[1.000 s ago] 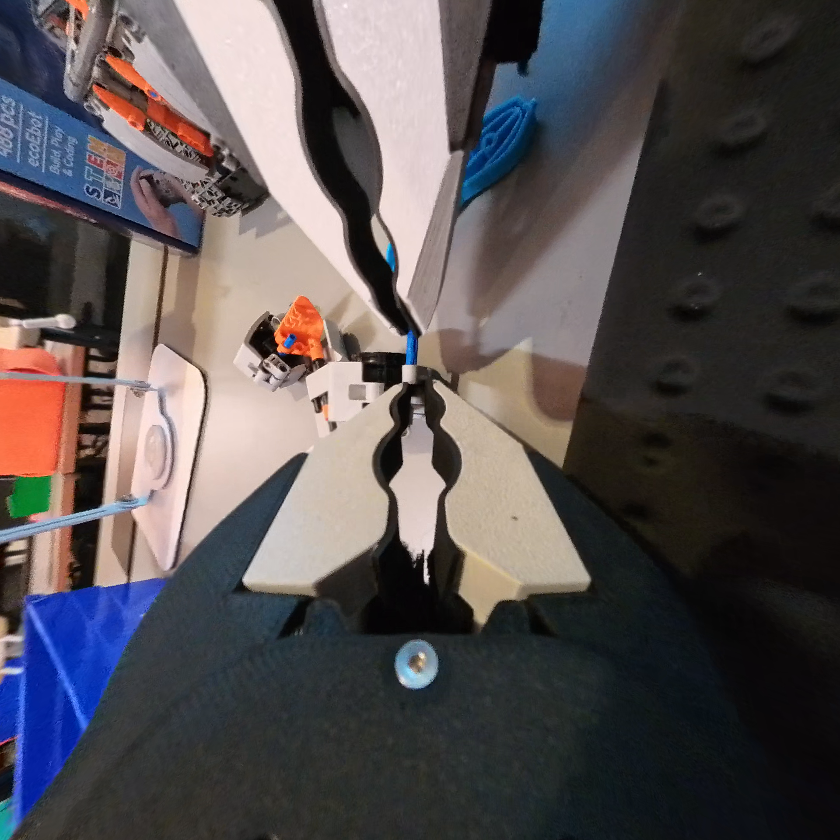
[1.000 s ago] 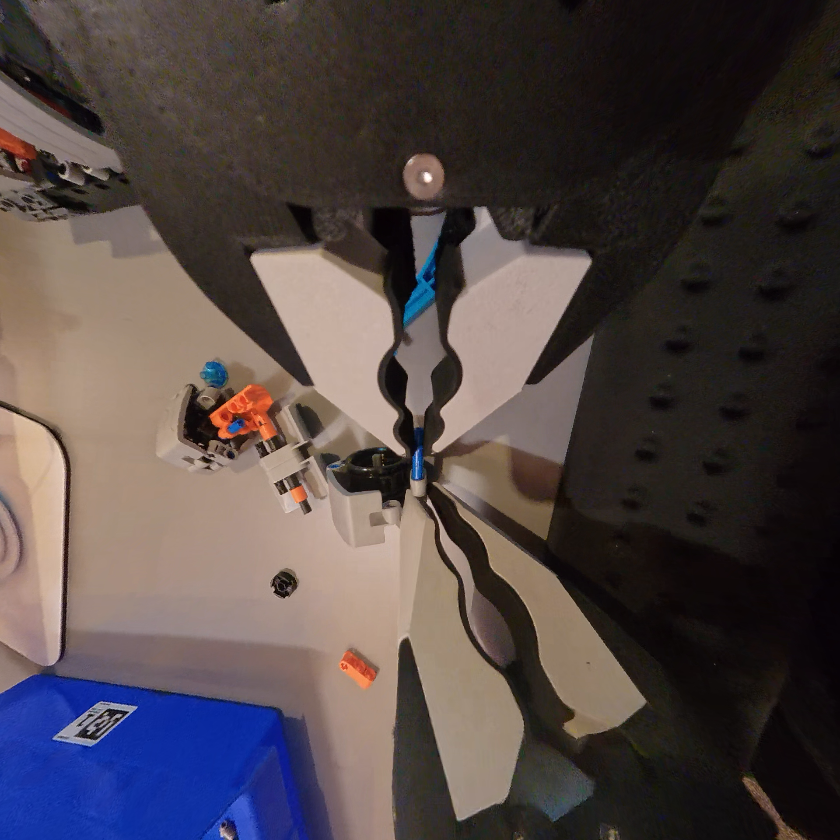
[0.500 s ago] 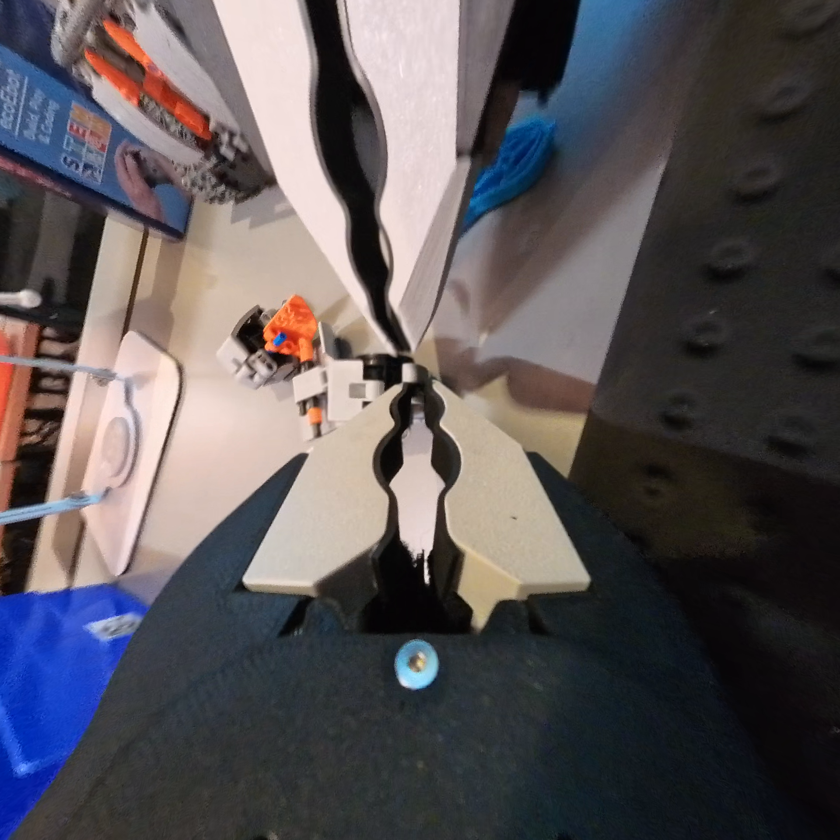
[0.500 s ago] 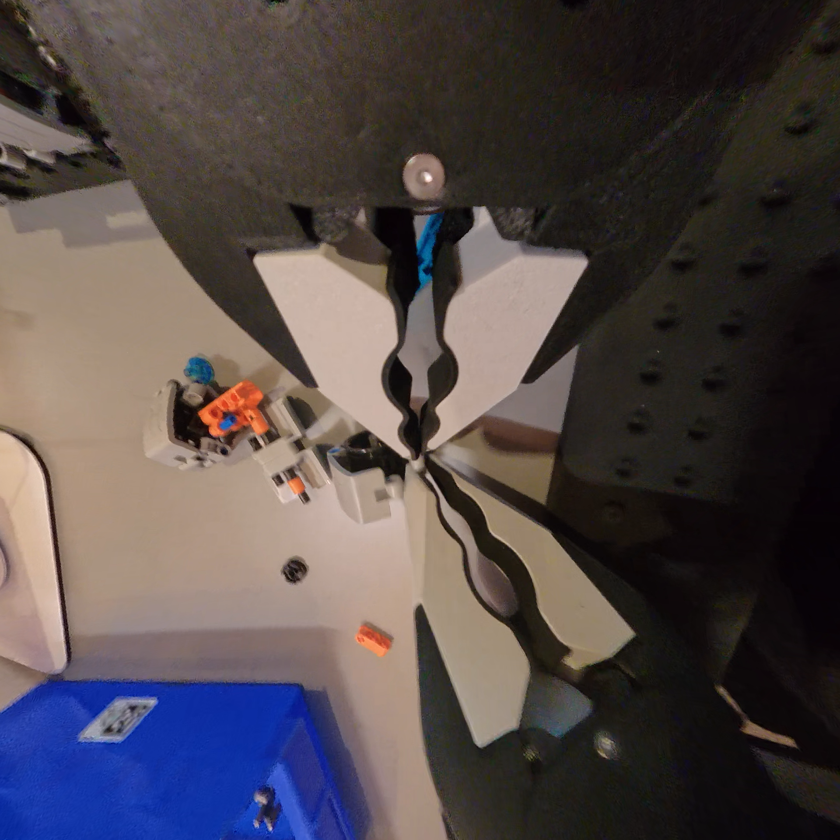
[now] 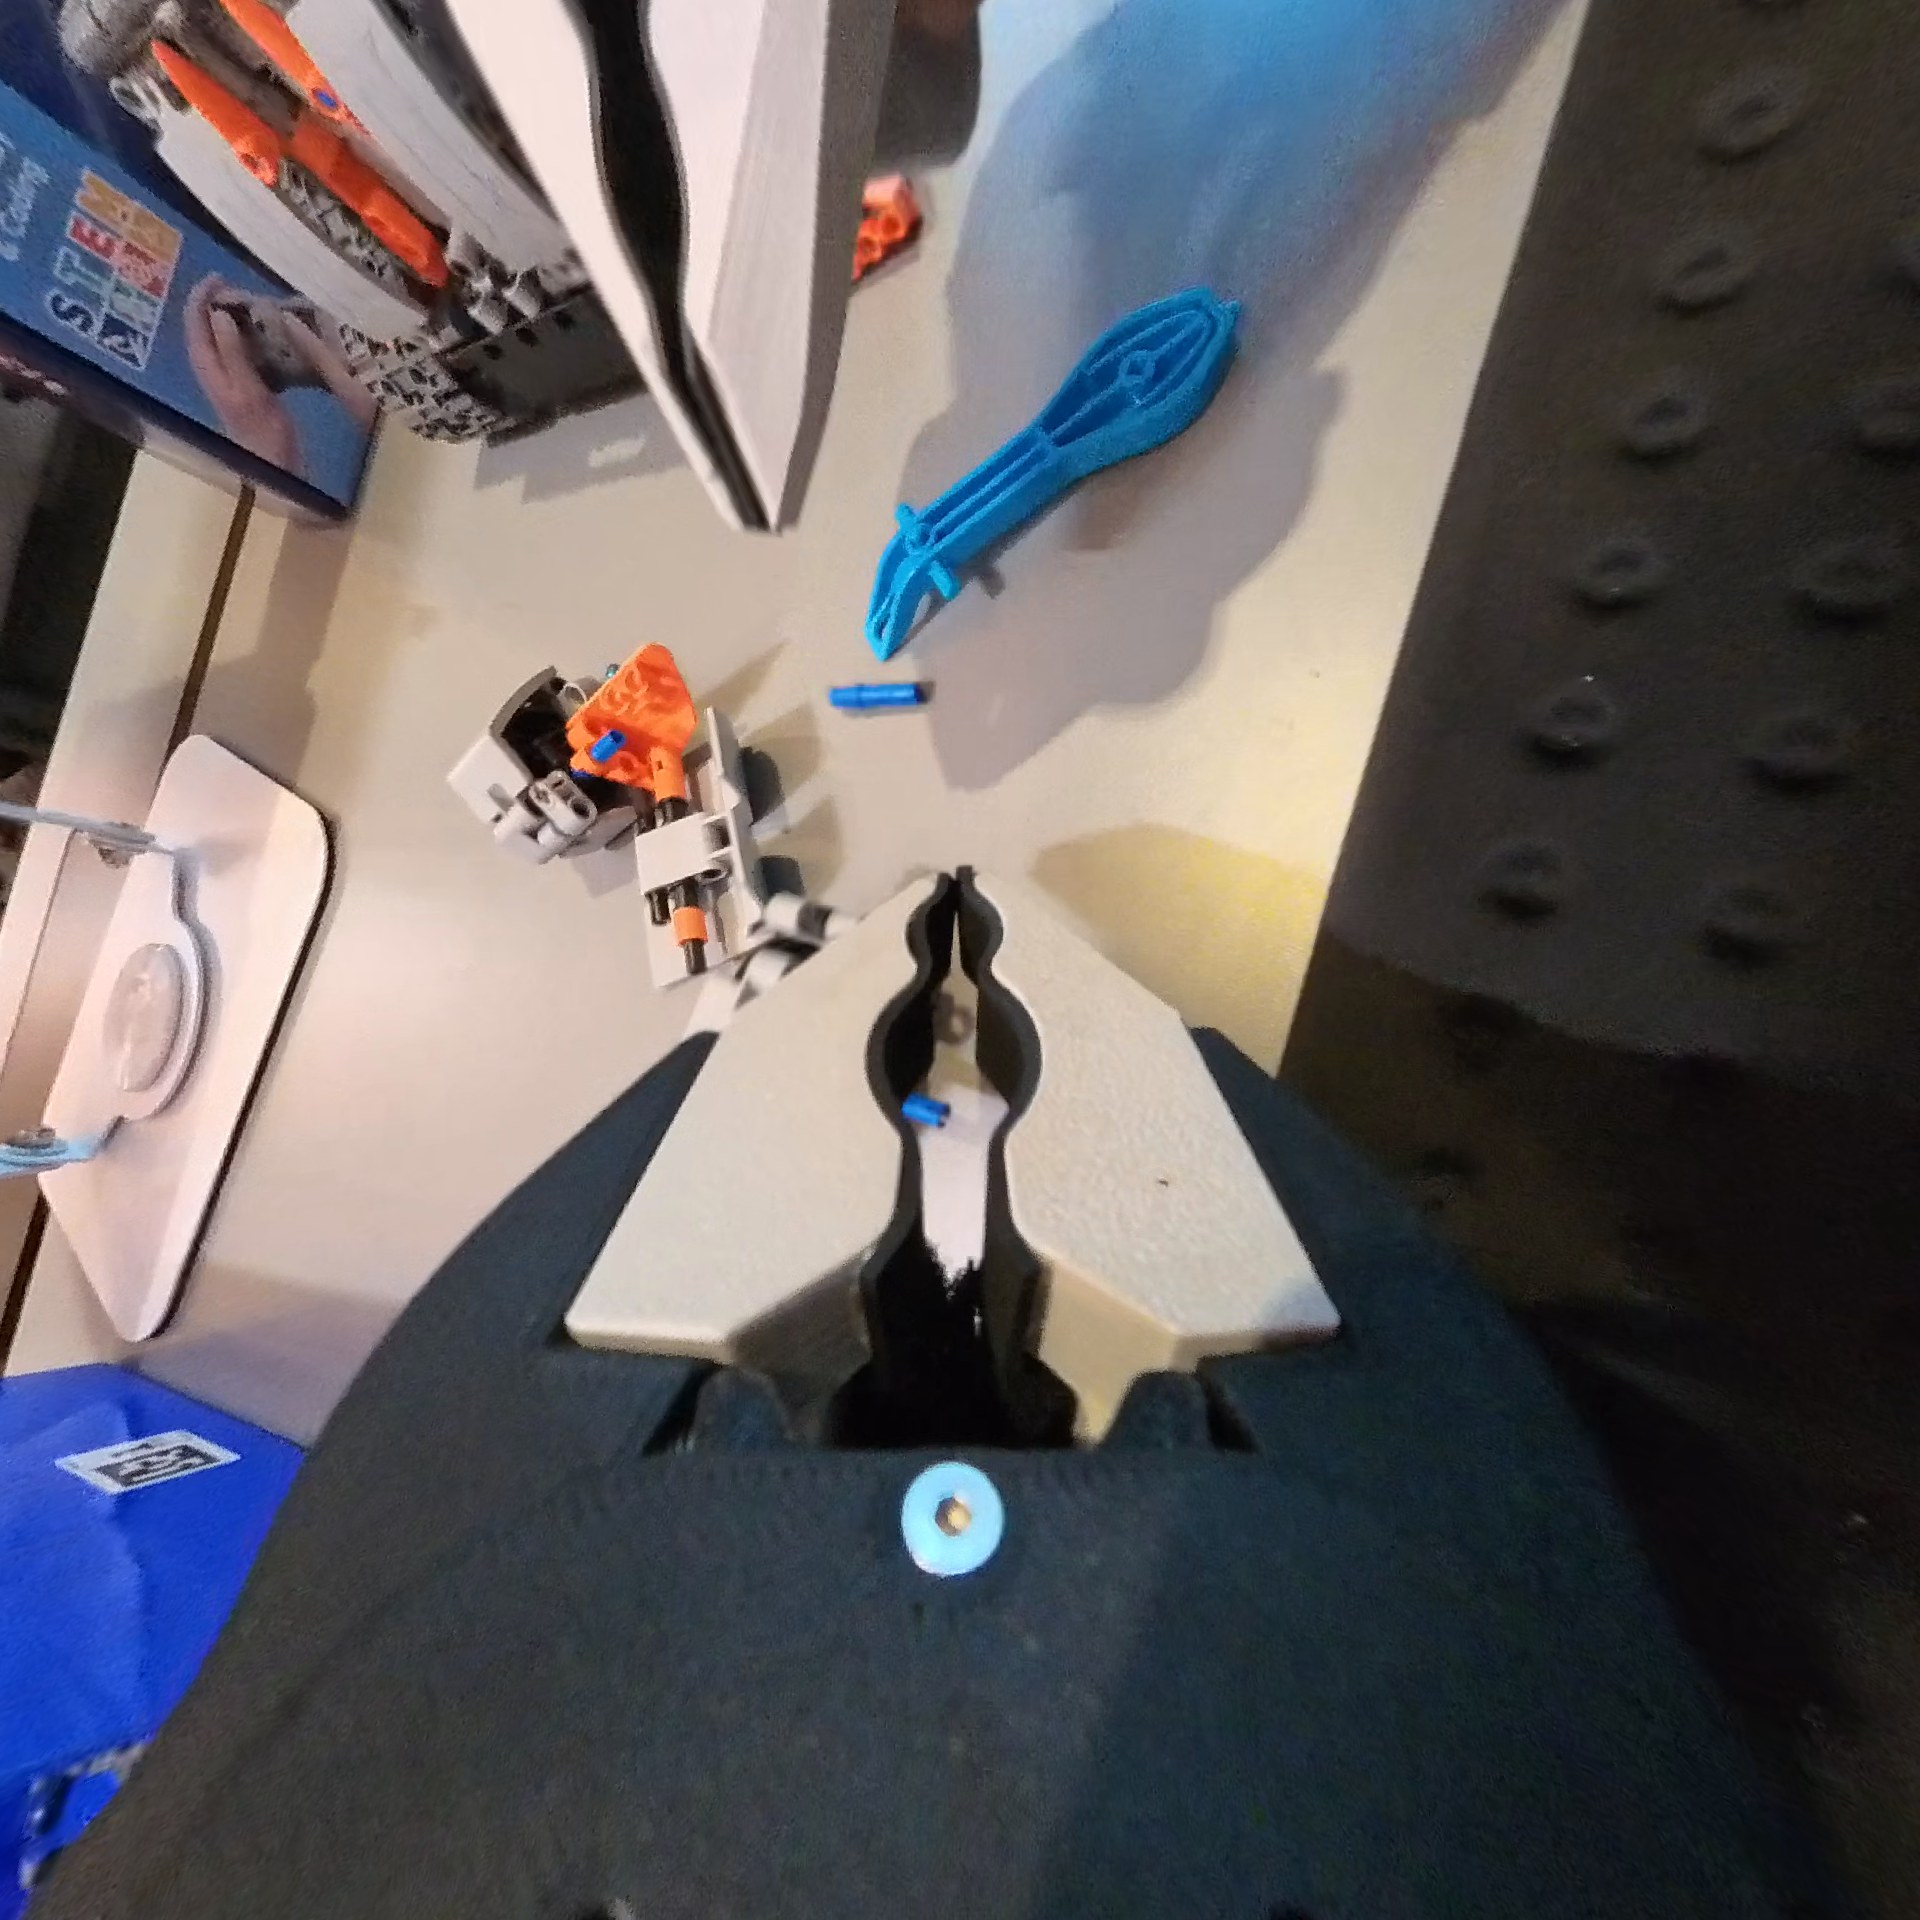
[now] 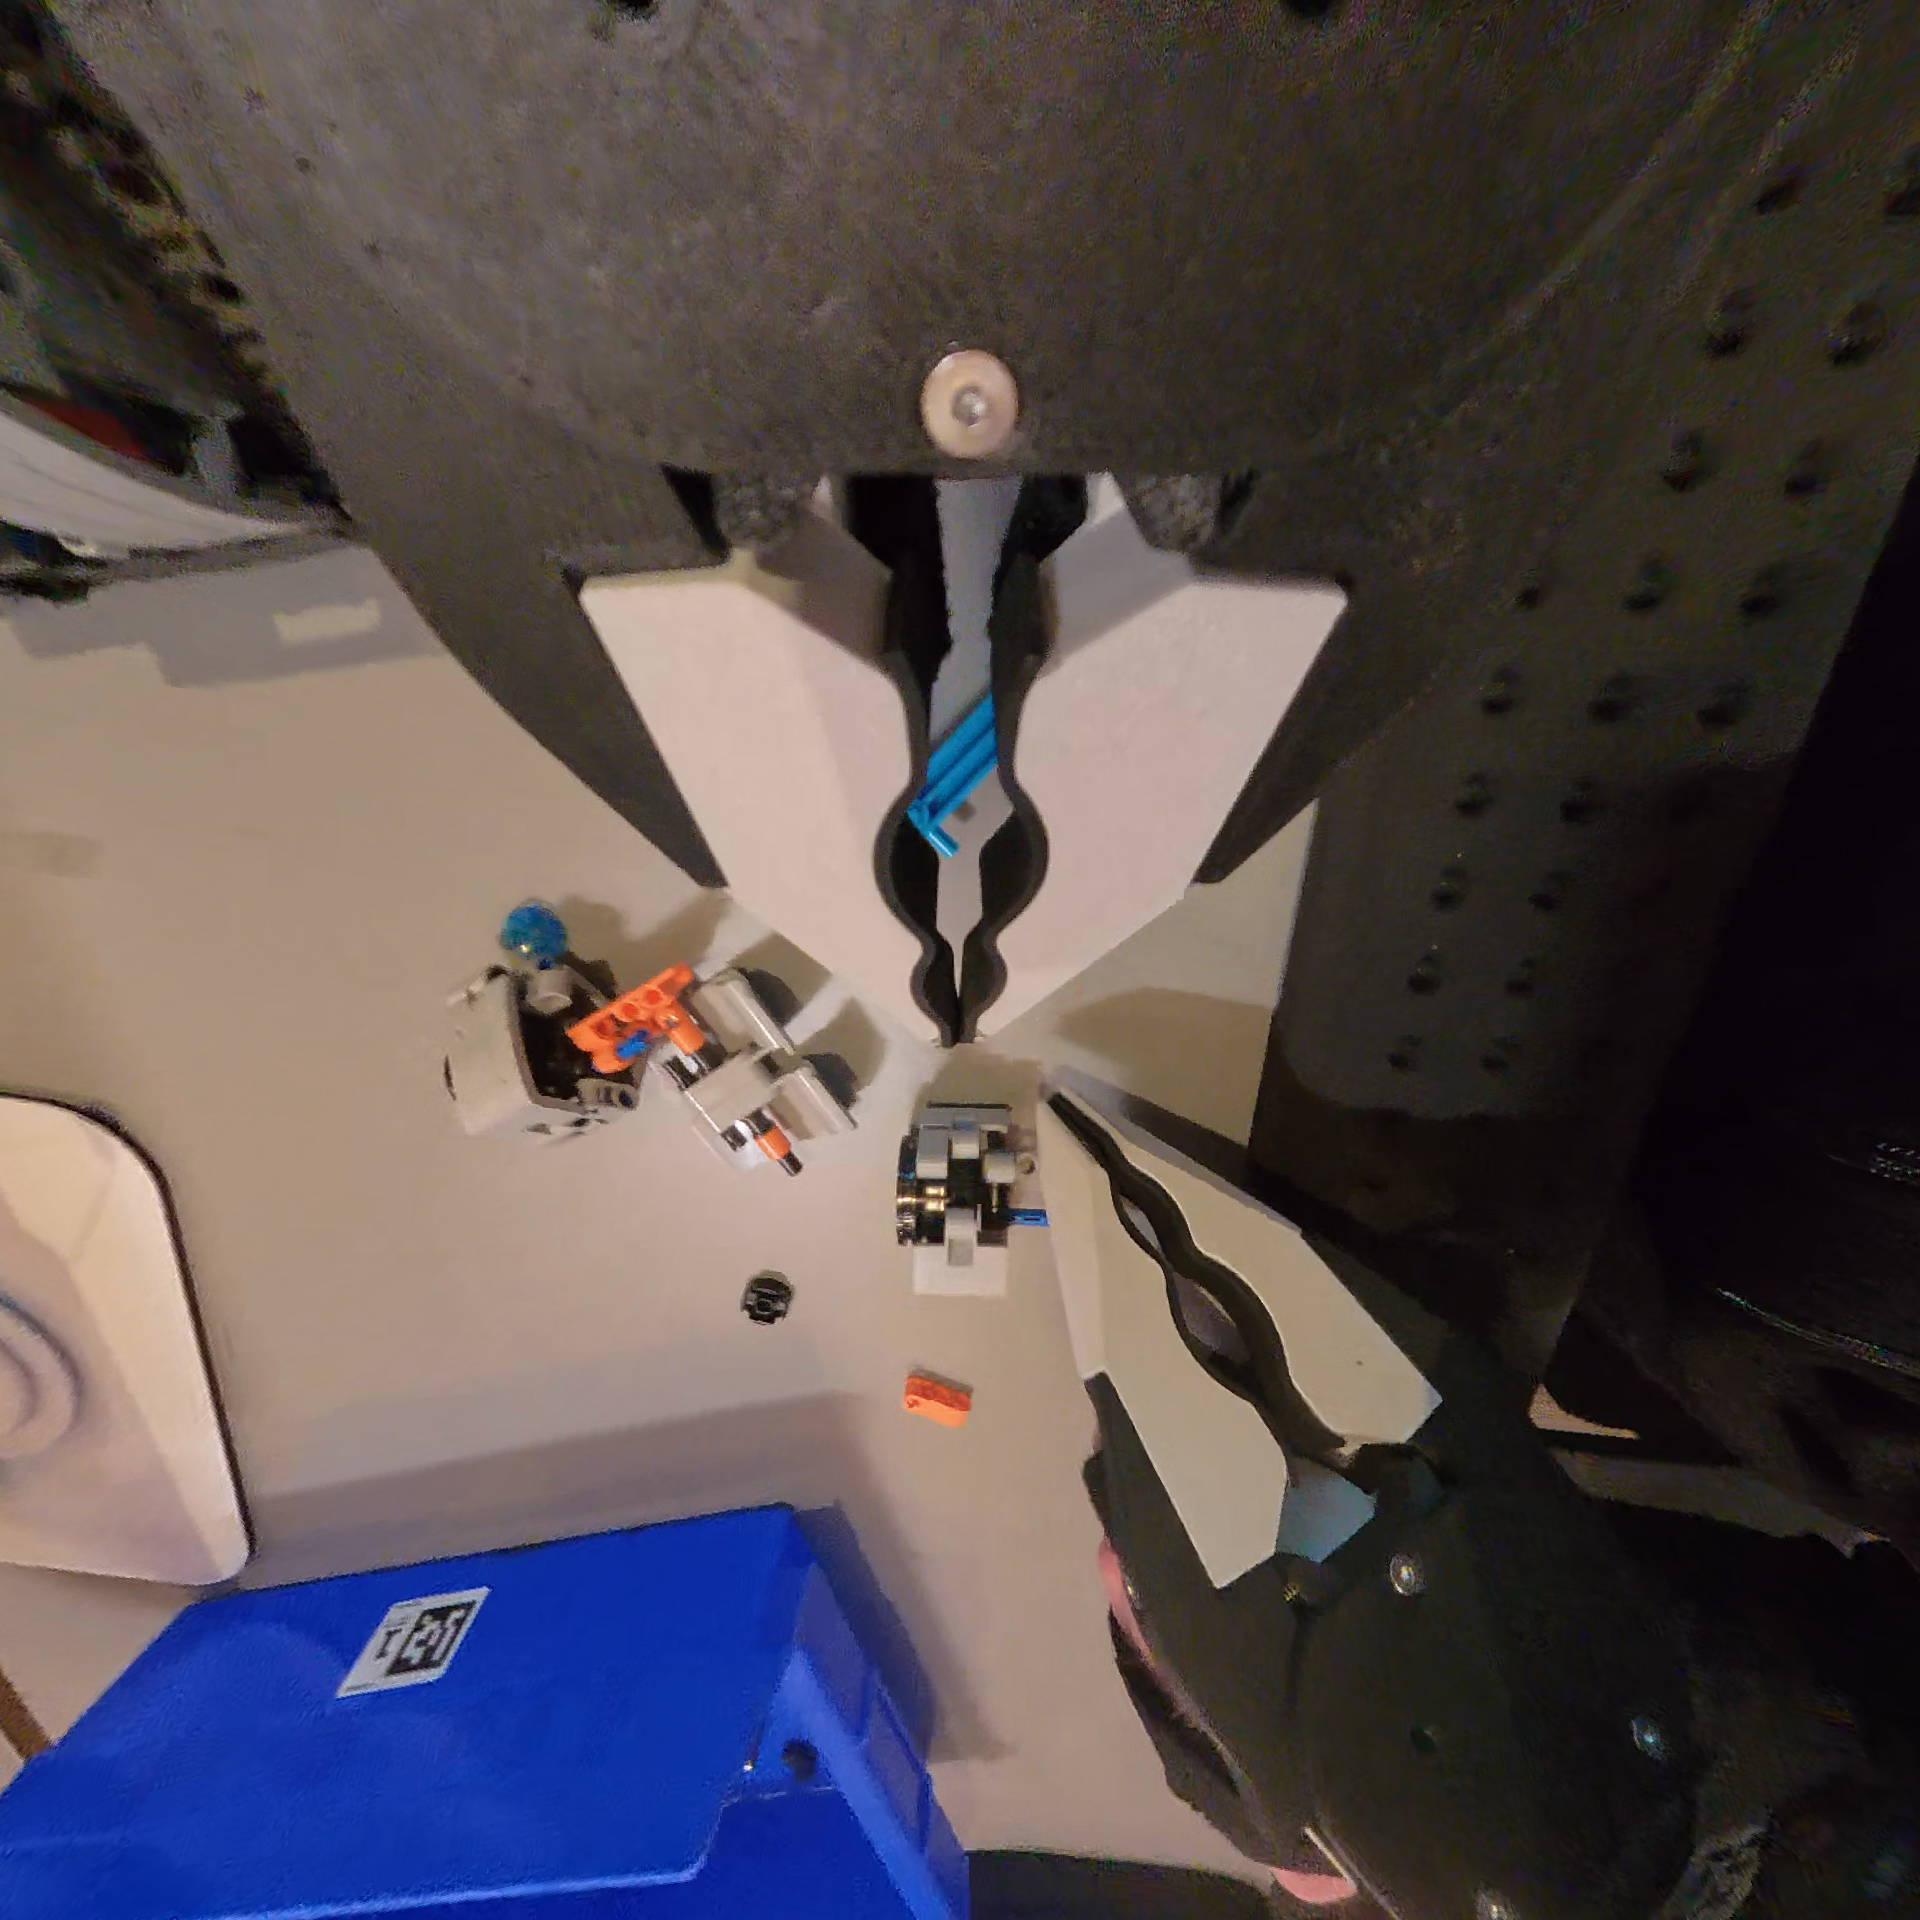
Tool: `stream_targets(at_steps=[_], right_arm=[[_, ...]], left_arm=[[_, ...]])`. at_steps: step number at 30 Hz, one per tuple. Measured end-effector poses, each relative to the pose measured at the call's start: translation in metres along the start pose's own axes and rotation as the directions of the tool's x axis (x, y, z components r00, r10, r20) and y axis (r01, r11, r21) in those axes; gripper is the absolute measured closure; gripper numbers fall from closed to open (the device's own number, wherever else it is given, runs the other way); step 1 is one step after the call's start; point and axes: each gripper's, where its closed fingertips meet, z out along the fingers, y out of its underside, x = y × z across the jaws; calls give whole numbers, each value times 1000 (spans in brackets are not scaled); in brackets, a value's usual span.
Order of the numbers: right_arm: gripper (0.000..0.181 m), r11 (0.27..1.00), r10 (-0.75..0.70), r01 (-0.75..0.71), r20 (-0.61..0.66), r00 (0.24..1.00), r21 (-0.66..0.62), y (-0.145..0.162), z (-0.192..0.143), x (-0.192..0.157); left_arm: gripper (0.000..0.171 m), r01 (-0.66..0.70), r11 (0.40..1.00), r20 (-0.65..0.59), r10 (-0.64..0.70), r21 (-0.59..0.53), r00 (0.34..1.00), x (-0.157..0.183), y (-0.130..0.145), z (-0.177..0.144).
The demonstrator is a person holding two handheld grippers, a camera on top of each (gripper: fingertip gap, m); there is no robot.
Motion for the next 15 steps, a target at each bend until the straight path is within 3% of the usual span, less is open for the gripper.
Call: stream_targets(at_steps=[5,15], right_arm=[[181,994,-5,-4,-80,997,-107,16,-10,14],[152,949,-55,7,-144,988,-314,45,30,18]], left_arm=[[171,24,999,12,-24,-46,1000,-8,13,-1],[160,102,992,67,-97,-75,993,-26,34,-12]])
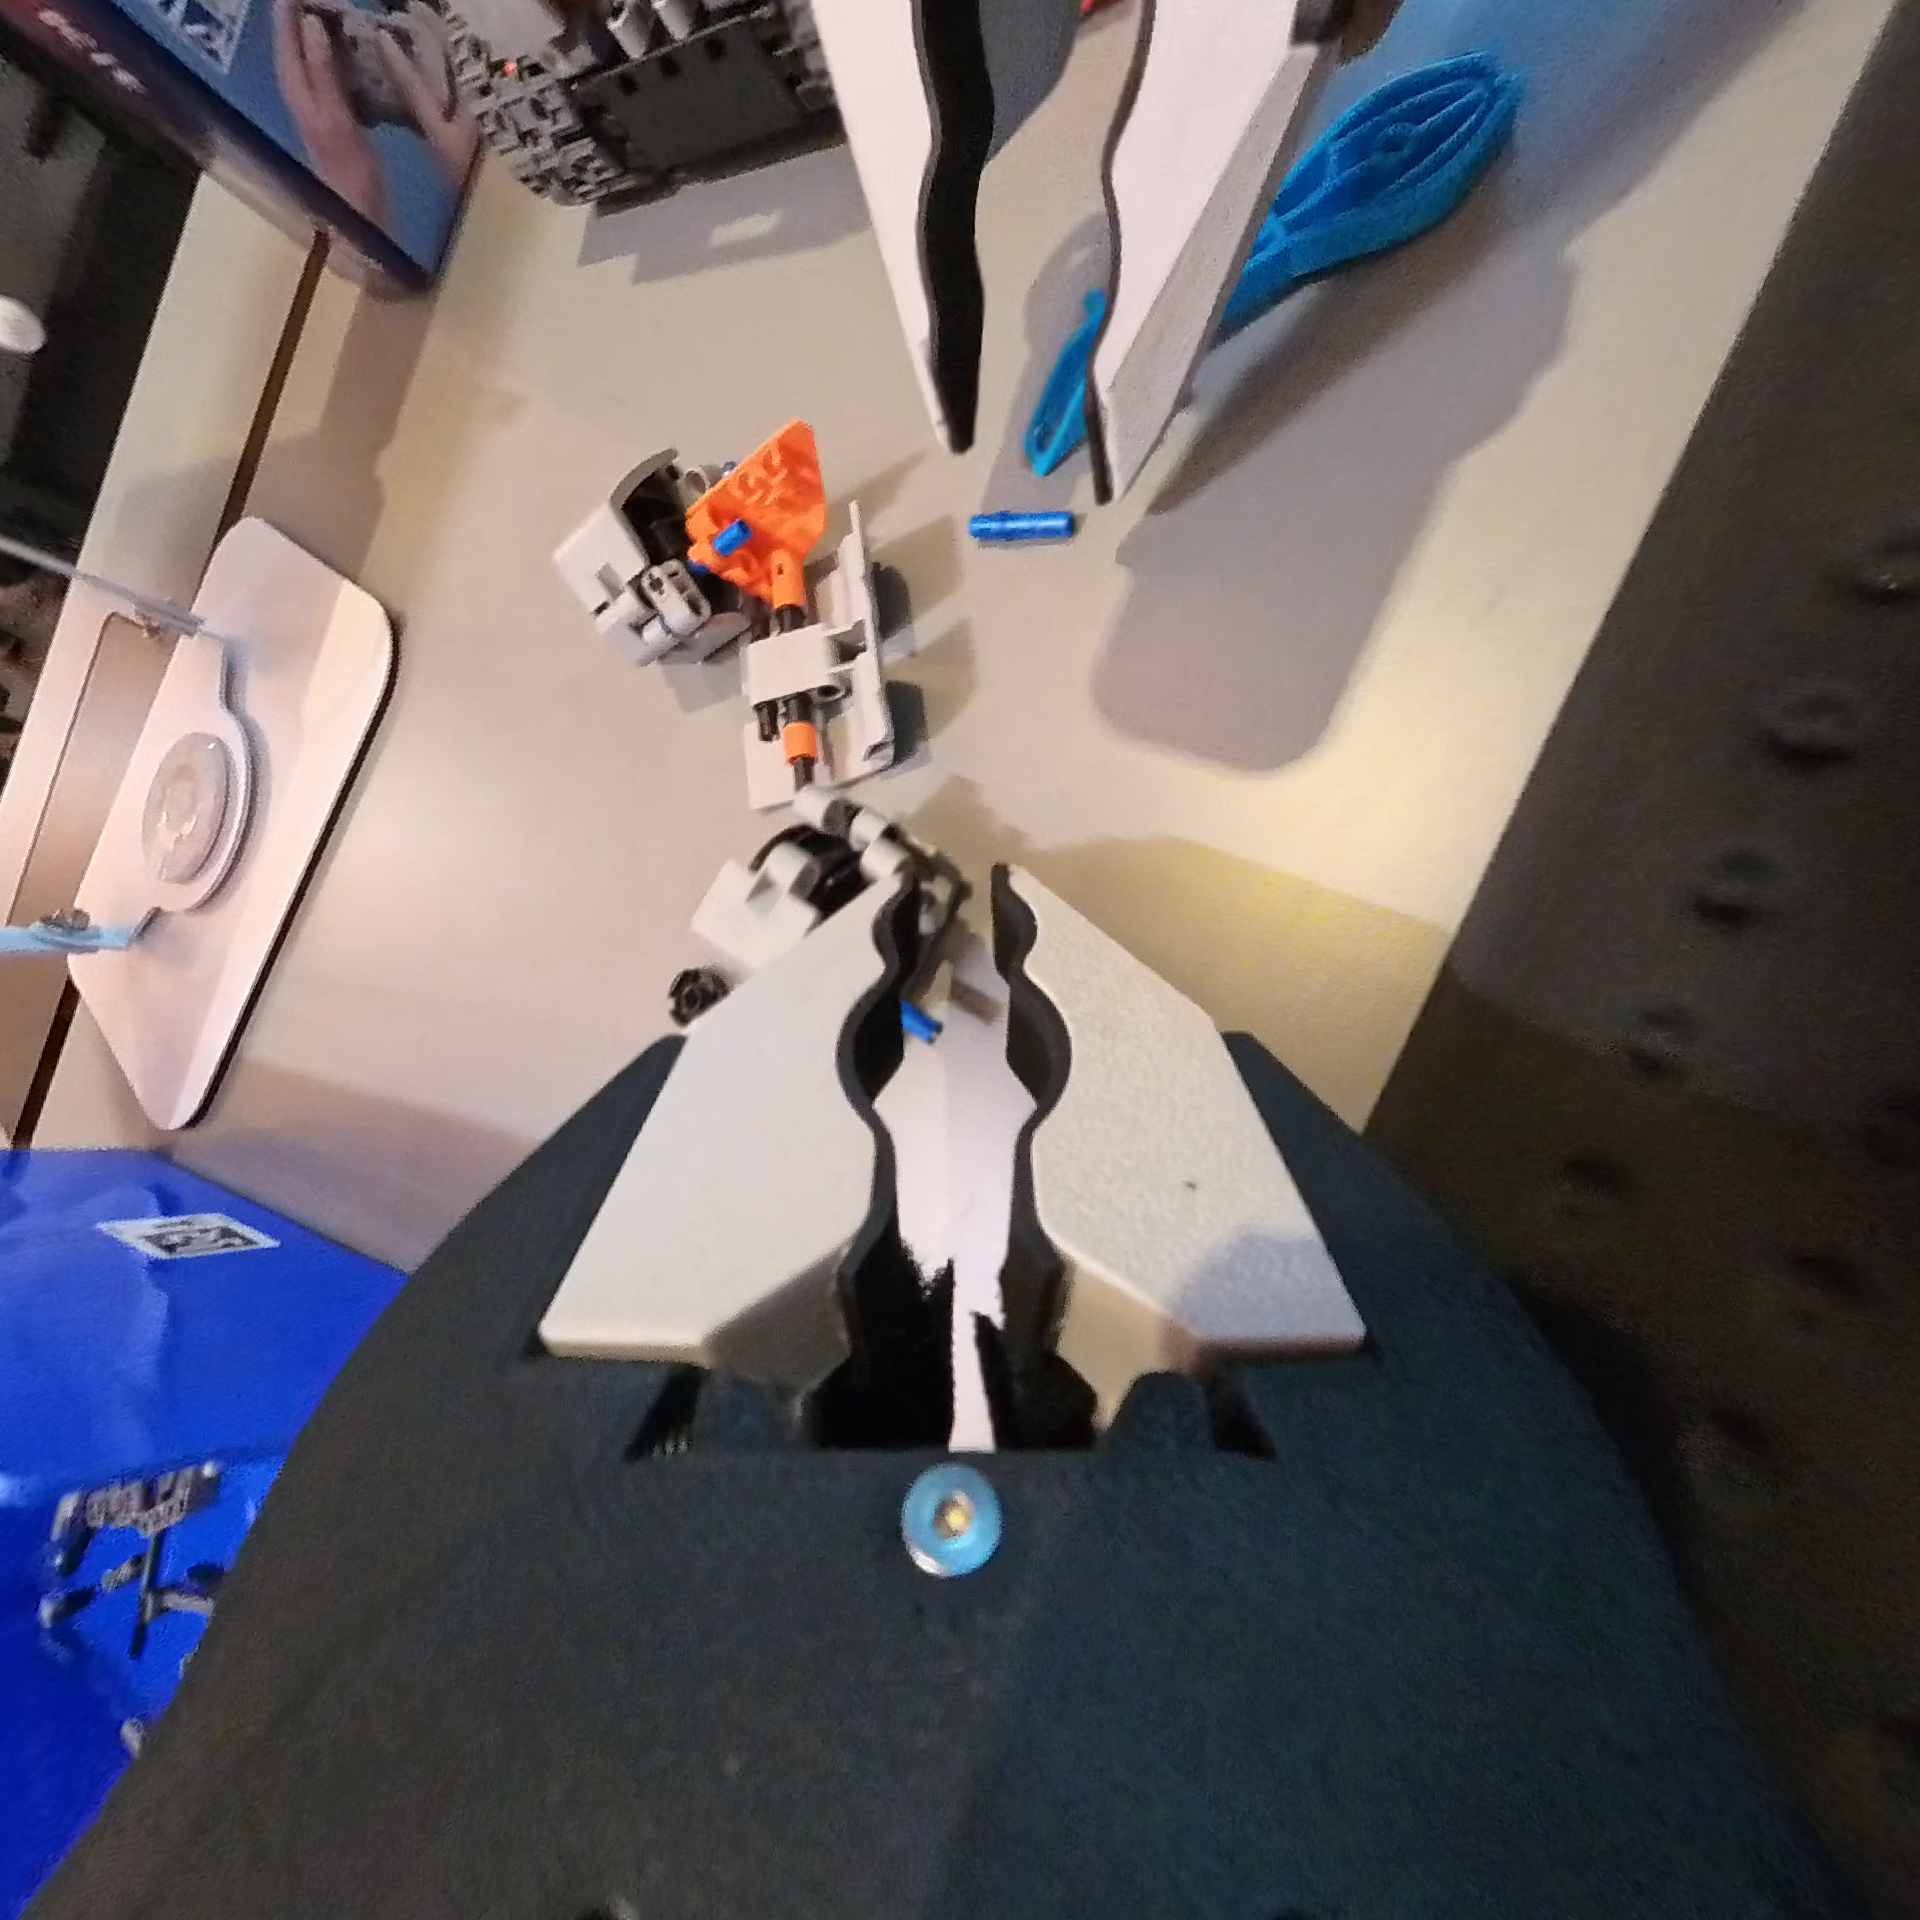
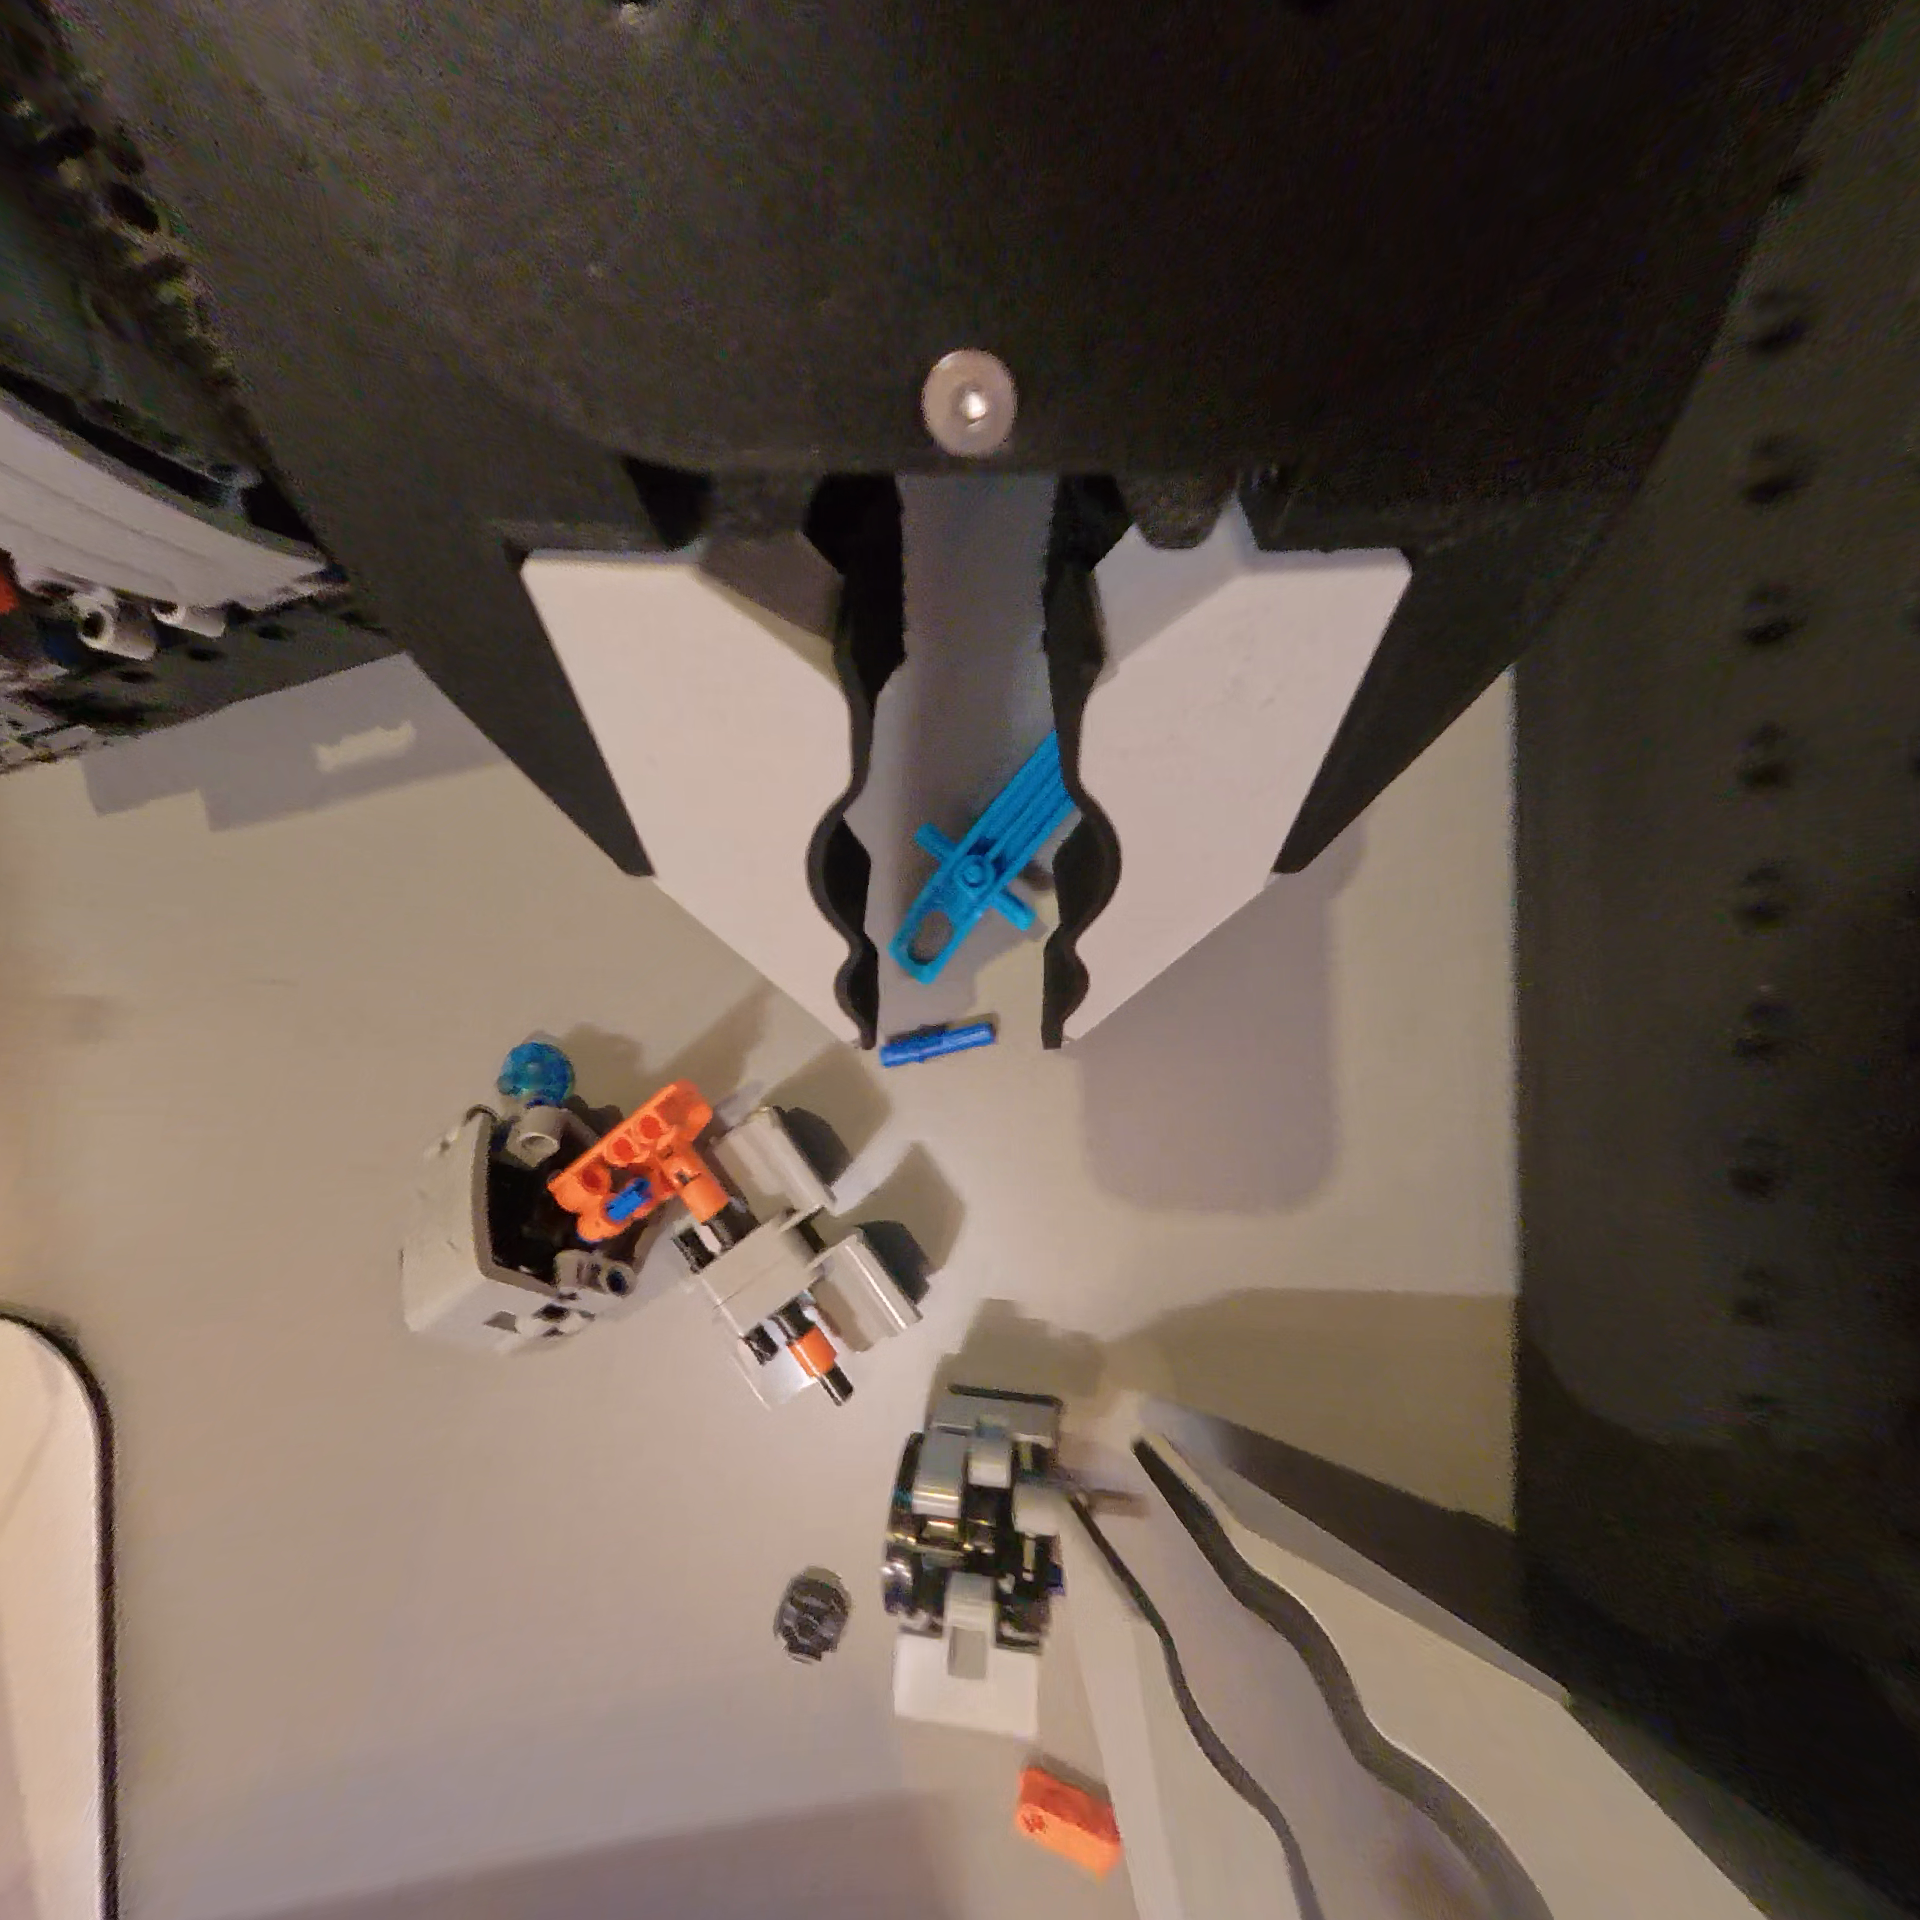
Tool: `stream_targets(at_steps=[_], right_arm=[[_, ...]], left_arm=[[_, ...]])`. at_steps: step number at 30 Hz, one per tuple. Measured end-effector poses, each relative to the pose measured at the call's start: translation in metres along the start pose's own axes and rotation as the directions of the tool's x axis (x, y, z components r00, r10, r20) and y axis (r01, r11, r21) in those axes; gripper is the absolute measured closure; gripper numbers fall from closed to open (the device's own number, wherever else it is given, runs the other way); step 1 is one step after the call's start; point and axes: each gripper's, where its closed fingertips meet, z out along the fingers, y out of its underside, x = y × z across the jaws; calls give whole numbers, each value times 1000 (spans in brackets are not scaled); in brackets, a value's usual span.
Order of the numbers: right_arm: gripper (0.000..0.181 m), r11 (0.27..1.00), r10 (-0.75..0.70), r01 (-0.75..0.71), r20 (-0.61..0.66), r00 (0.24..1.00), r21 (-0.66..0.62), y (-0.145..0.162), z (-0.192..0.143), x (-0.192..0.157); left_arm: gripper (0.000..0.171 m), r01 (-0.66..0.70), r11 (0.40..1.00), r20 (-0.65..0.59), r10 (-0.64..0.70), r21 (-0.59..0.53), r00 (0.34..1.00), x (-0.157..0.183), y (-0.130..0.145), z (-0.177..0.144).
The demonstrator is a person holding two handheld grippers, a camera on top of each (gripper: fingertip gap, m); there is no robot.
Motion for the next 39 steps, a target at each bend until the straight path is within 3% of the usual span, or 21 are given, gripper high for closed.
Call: stream_targets(at_steps=[4,8,15,17,24,33,39], right_arm=[[153,996,79,-77,52,996,-33,3,11,2],[181,993,115,-111,116,987,-39,4,13,-6],[181,996,92,-90,166,982,-19,-1,11,-18],[181,998,51,-55,172,984,19,-6,3,-18],[176,998,-61,65,163,985,-24,2,-11,-14],[163,937,-294,323,197,935,-135,9,5,-18],[179,937,-270,315,258,928,-150,6,11,-20]], left_arm=[[159,25,999,19,-25,-20,1000,-6,11,-3],[157,51,999,28,-51,-10,998,-10,15,-6],[158,-22,999,-15,23,37,1000,7,-1,-2],[158,-31,998,-38,33,57,999,13,-7,-1],[158,-59,994,-62,65,87,996,19,-14,1],[157,-64,992,-61,71,113,996,17,-18,-1],[157,-60,991,-61,67,121,996,15,-17,-2]])
